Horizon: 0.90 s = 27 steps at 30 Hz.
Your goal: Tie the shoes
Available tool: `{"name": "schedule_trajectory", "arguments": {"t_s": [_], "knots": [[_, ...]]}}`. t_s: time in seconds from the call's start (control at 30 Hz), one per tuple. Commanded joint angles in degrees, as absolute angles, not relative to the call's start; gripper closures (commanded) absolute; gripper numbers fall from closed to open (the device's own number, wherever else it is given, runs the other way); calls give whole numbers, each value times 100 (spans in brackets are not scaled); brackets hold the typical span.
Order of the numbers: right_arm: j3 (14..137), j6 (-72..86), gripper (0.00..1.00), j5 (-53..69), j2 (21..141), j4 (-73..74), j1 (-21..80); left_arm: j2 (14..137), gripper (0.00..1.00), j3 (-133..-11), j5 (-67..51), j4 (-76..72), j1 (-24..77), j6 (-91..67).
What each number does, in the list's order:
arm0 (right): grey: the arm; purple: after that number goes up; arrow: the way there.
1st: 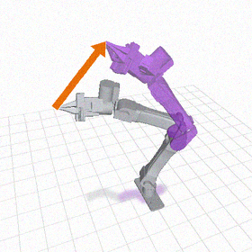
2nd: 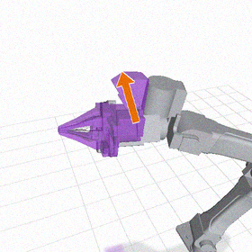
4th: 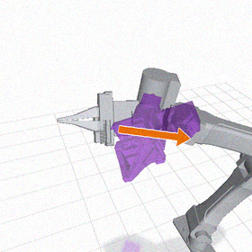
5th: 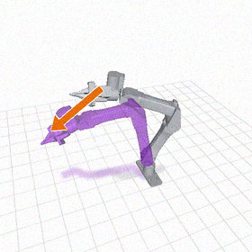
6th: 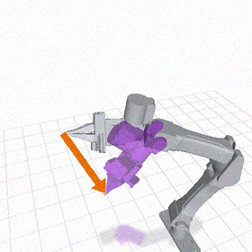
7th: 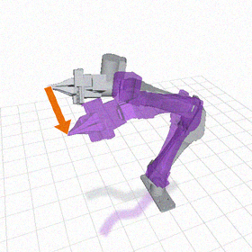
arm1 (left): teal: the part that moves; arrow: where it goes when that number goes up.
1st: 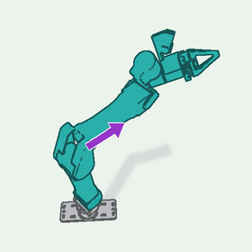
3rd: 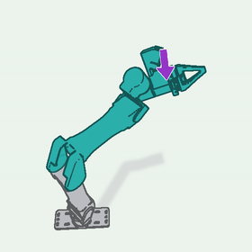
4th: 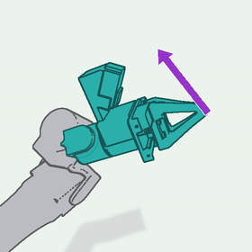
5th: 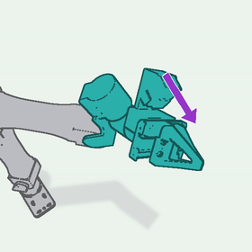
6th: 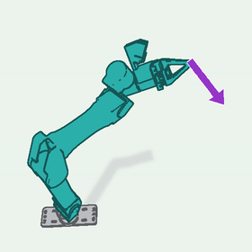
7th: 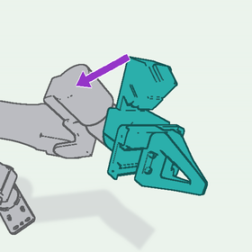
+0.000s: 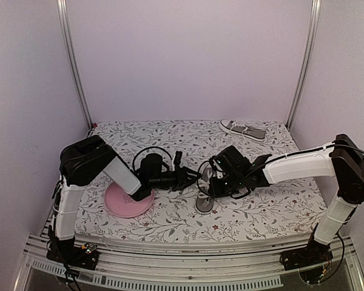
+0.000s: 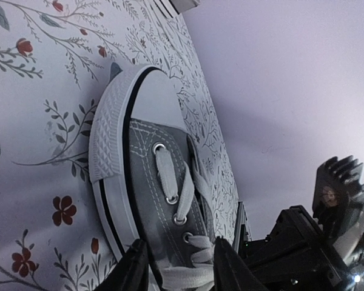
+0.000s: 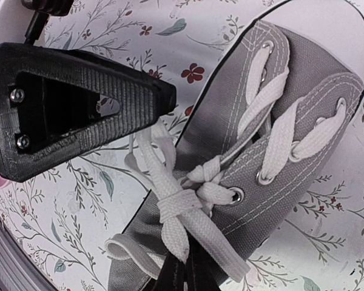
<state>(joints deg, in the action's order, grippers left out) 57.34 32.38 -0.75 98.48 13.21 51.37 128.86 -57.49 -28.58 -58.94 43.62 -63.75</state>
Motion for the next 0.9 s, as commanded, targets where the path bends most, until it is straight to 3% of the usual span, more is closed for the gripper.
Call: {"name": "schedule_trajectory", "arguments": {"t_s": [0.0, 0.27, 0.37, 0.53, 0.87], "knots": [[5657, 3294, 98, -26, 9769, 1328, 5171, 12873, 64, -5864, -3008, -5856, 4479, -6400], [5642, 3299, 98, -26, 9764, 1319, 5168, 12910, 65, -5949, -3048, -5682, 4578, -6383], [5639, 3296, 98, -26, 9755, 1323, 5171, 12903, 75, -5943, -3050, -5709, 4594, -6398], [5602, 3288, 98, -5, 9705, 1368, 5170, 12845, 100, -5879, -2977, -5919, 4564, -6414], [5373, 3249, 98, 62, 9512, 1446, 5174, 12746, 100, -5809, -2733, -5863, 4348, -6246]]}}
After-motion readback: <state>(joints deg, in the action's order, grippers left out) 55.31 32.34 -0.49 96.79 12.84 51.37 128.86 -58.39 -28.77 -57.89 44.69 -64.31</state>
